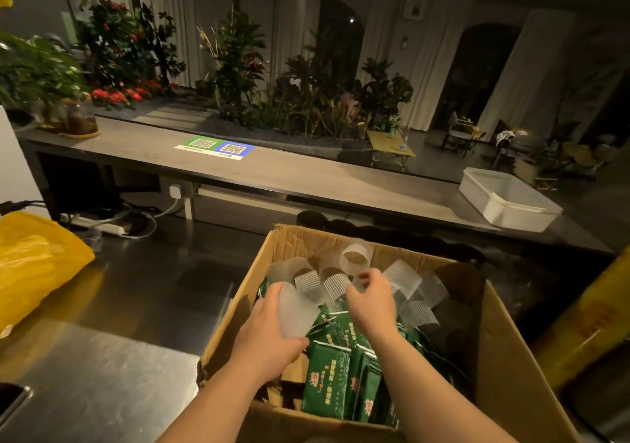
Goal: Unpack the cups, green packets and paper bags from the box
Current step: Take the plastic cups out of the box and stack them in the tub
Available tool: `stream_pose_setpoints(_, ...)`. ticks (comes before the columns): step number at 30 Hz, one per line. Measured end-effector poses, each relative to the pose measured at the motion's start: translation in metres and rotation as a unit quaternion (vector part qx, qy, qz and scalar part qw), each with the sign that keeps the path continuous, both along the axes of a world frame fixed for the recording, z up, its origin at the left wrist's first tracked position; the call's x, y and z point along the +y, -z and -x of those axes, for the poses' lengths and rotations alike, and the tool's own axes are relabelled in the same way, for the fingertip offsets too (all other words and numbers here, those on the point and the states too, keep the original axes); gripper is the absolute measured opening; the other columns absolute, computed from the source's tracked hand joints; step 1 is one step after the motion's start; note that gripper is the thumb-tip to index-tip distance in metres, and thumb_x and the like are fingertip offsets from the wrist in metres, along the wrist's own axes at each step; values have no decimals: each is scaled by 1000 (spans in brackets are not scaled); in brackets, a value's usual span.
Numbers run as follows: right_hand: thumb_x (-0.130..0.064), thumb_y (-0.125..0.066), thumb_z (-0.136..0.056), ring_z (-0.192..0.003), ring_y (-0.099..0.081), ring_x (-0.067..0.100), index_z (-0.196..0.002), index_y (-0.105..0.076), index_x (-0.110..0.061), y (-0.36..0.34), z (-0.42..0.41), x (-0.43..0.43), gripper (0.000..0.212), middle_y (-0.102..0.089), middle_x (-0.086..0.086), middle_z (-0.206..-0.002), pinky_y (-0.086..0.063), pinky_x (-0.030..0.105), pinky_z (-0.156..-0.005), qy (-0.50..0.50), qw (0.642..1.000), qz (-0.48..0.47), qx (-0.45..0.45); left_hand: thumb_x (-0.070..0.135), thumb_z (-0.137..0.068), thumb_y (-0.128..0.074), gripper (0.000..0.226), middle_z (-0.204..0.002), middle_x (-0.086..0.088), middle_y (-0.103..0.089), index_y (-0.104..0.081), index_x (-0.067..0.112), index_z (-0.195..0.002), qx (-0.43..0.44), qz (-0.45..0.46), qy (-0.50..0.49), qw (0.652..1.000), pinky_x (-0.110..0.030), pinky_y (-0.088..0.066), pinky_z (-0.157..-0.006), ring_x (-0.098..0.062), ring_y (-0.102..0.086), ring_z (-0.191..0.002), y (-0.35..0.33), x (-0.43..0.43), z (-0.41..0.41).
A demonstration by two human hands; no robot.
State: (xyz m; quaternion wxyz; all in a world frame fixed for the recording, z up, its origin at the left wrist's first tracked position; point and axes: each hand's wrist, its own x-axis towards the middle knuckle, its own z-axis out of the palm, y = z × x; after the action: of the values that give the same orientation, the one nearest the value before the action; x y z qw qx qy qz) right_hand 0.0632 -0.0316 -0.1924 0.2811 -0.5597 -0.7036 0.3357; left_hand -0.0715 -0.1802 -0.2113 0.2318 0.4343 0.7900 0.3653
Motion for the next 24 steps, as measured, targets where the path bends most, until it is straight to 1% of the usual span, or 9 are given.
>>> stream_pose_setpoints(3,-20,-60,-98,-79,-62,14,-135,-52,-17,19,-13,10,37,-62,5,-126,-57,38,-70,17,996,84,-15,38,-80,-83,104,-149,11,-34,-10,42,-154,11,7,15,1000,-40,-48,-104,-16,-45,-125,0,1,-3)
stream_pose_setpoints(6,-11,-58,-102,-80,-67,20,-149,-46,-25,29,-6,7,50,-49,3,-145,-59,31,-66,-61,955,240,160,39,-80,-83,105,-151,11,-32,-10,41,-155,12,11,22,1000,-39,-48,-105,-16,-44,-127,0,2,-2)
stream_pose_setpoints(8,-12,-58,-102,-86,-71,24,-152,-45,-24,33,0,6,53,-51,2,-146,-60,33,-74,-78,933,278,215,39,-80,-84,105,-151,11,-32,-10,42,-155,8,15,21,1000,-40,-49,-105,-16,-44,-127,2,2,-1)
stream_pose_setpoints(11,-17,-68,-97,-102,-68,23,-127,-68,-21,32,1,6,30,-69,1,-123,-55,36,-91,-13,952,197,235,38,-80,-84,105,-150,11,-32,-11,42,-154,11,17,18,1000,-40,-49,-106,-16,-44,-127,3,1,-1)
stream_pose_setpoints(13,-12,-73,-93,-103,-68,27,-105,-74,-16,22,-3,5,13,-74,5,-106,-55,32,-86,4,954,149,258,37,-80,-85,103,-148,12,-33,-12,44,-152,22,15,23,999,-39,-49,-104,-15,-44,-126,4,3,-1)
stream_pose_setpoints(14,-7,-73,-91,-101,-68,30,-103,-73,-14,15,-4,3,13,-74,8,-102,-56,32,-82,-22,952,139,274,37,-79,-85,103,-148,12,-33,-12,44,-151,25,16,27,999,-39,-50,-104,-15,-44,-126,4,4,0)
stream_pose_setpoints(18,1,-68,-92,-98,-69,22,-126,-56,-27,-6,-9,-18,45,-70,8,-100,-58,32,-87,-193,931,138,277,30,-78,-86,102,-146,12,-35,-14,45,-149,30,31,42,998,-39,-55,-98,-12,-45,-123,4,5,-1)
stream_pose_setpoints(21,-4,-62,-97,-98,-64,15,-126,-62,-30,-9,-11,-30,39,-66,5,-112,-55,23,-79,-247,951,84,167,26,-79,-85,103,-148,11,-34,-14,43,-152,39,35,41,998,-38,-57,-96,-15,-47,-124,3,3,-3)
stream_pose_setpoints(24,-6,-58,-101,-87,-58,9,-127,-65,-29,-5,-13,-35,35,-63,3,-114,-50,19,-68,-246,955,84,142,26,-81,-84,102,-149,10,-33,-13,43,-152,49,40,46,997,-36,-59,-93,-15,-49,-121,3,1,-5)
